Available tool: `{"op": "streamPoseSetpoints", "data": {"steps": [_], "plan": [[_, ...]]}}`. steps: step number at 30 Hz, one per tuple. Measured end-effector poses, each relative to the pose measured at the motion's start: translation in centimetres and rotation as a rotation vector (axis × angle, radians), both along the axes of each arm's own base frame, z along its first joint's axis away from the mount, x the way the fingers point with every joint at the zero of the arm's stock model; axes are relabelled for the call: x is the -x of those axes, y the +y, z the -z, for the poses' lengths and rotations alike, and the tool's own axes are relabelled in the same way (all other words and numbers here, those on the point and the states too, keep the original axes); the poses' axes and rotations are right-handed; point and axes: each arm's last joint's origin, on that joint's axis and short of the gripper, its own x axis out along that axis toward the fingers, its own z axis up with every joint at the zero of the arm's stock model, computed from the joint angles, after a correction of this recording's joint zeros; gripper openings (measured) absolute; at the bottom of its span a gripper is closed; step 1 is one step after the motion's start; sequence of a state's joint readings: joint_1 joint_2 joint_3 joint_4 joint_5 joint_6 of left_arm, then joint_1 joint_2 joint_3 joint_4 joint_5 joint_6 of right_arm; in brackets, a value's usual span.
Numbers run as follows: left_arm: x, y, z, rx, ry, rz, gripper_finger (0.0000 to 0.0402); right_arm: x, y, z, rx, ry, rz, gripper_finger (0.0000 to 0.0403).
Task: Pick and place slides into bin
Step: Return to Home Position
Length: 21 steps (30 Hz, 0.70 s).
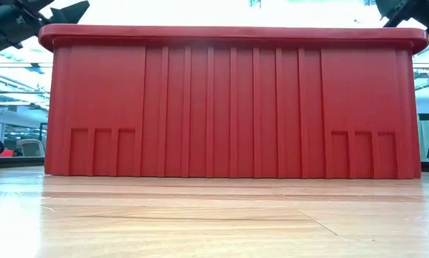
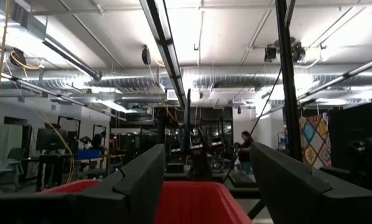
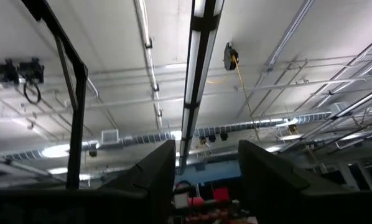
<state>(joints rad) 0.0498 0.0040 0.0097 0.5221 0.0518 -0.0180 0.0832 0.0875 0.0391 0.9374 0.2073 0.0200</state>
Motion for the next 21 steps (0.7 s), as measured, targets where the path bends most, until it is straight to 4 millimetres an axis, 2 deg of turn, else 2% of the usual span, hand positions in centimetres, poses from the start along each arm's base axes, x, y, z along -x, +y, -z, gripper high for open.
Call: {"op": "streamPoseSetpoints", "data": {"steps": [21], "plan": [[-0.7,0.0,1.6,-0.048,0.178,-0.027,0.0241,-2.4,0.2,3.2,0.227,0.453,0.143,0.0164]]}}
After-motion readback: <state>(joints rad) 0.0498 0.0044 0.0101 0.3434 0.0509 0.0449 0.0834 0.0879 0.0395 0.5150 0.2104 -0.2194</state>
